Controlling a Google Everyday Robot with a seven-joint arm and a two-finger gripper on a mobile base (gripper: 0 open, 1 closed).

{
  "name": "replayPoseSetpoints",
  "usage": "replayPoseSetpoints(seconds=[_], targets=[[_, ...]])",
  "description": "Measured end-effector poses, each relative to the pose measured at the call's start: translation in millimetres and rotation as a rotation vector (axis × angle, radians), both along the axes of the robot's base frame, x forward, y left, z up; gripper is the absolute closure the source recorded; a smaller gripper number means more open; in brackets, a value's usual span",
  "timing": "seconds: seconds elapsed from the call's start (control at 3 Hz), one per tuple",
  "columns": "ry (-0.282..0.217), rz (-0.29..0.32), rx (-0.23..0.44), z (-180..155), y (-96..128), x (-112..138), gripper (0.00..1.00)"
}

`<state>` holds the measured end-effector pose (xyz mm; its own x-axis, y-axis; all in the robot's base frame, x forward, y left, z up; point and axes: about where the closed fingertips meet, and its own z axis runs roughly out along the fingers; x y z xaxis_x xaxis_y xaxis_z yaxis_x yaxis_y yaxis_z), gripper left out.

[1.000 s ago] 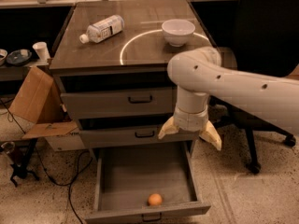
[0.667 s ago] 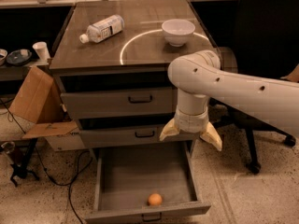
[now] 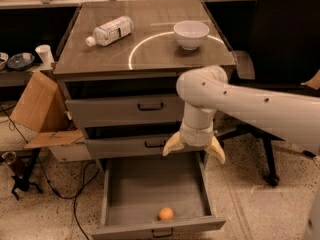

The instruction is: Pick orange from bottom drawer and place on counter

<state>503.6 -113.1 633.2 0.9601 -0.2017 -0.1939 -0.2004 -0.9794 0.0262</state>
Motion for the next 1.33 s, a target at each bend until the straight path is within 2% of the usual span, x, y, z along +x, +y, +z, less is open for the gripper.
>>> replayPoseSetpoints(seconds=[0.33,0.67,1.0,1.33], targets=[[-0.003,0.080,0.092,-56,18,15,0.00],[-0.013,0.191,0.225,-158,42,22,0.00],[0.023,0.240,0.330,-252,65,11,0.00],[0.019,0.244,0.337,-256,66,13,0.00]])
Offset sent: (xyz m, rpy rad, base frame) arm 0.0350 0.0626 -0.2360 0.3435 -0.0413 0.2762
